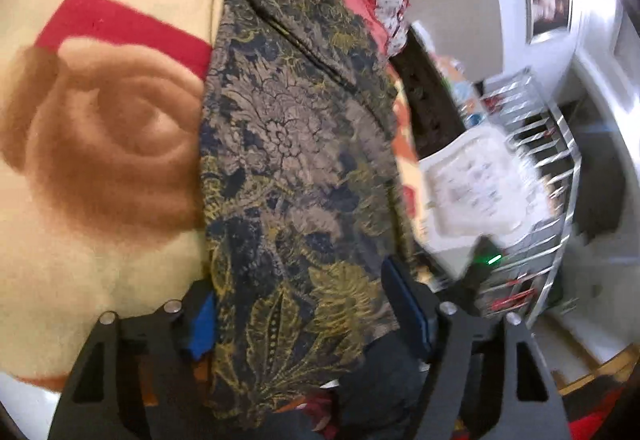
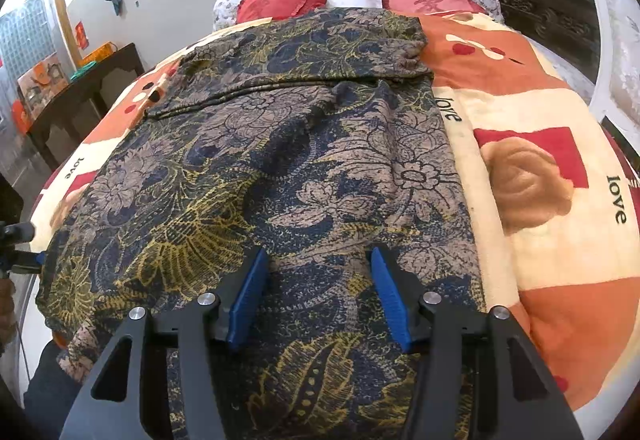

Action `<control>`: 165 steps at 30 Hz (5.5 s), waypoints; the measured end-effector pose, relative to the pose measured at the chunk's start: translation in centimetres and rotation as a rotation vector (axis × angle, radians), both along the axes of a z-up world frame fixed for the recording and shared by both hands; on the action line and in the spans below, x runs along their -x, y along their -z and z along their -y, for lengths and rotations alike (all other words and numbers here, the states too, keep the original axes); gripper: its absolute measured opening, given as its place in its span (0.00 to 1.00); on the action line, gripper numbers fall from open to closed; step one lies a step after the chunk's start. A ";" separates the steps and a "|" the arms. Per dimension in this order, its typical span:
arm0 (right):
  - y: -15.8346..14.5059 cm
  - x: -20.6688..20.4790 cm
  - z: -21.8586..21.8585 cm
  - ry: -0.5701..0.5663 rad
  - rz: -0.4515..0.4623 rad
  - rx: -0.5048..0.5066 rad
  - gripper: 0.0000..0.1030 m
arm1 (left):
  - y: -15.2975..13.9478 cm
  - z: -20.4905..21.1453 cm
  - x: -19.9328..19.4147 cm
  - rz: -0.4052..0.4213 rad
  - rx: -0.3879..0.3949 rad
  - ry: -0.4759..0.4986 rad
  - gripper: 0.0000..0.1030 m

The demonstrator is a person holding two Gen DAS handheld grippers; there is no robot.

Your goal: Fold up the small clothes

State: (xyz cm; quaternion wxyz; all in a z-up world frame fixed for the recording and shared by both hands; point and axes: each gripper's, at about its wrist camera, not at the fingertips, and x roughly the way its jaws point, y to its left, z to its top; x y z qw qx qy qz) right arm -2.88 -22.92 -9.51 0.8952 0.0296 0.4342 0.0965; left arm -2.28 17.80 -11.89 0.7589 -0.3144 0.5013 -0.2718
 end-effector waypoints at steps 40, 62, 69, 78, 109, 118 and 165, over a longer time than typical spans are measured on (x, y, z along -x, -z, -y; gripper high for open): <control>1.3 8.4 10.8 -0.030 -0.075 -0.493 0.09 | -0.7 0.9 4.1 0.082 -0.254 -0.185 0.06; 2.9 5.8 13.6 0.050 -0.018 -0.769 0.23 | -0.5 1.6 4.0 0.099 -0.175 -0.201 0.65; 1.5 5.1 11.3 -0.036 -0.021 -0.652 0.08 | -0.2 0.6 4.1 0.038 -0.240 -0.221 0.06; -5.6 8.0 13.6 -0.015 0.133 -0.608 0.06 | -4.3 -2.4 6.7 0.134 -0.157 -0.265 0.02; -15.3 14.5 15.2 -0.071 0.347 -0.570 0.06 | -14.6 -4.8 12.3 0.345 -0.090 -0.325 0.03; -10.9 3.6 14.5 0.025 0.278 -0.460 0.06 | -10.7 -2.9 -0.2 0.322 -0.239 -0.381 0.03; -4.9 -5.7 2.6 0.034 0.137 -0.189 0.15 | -3.9 8.2 -6.3 0.309 -0.686 -0.312 0.20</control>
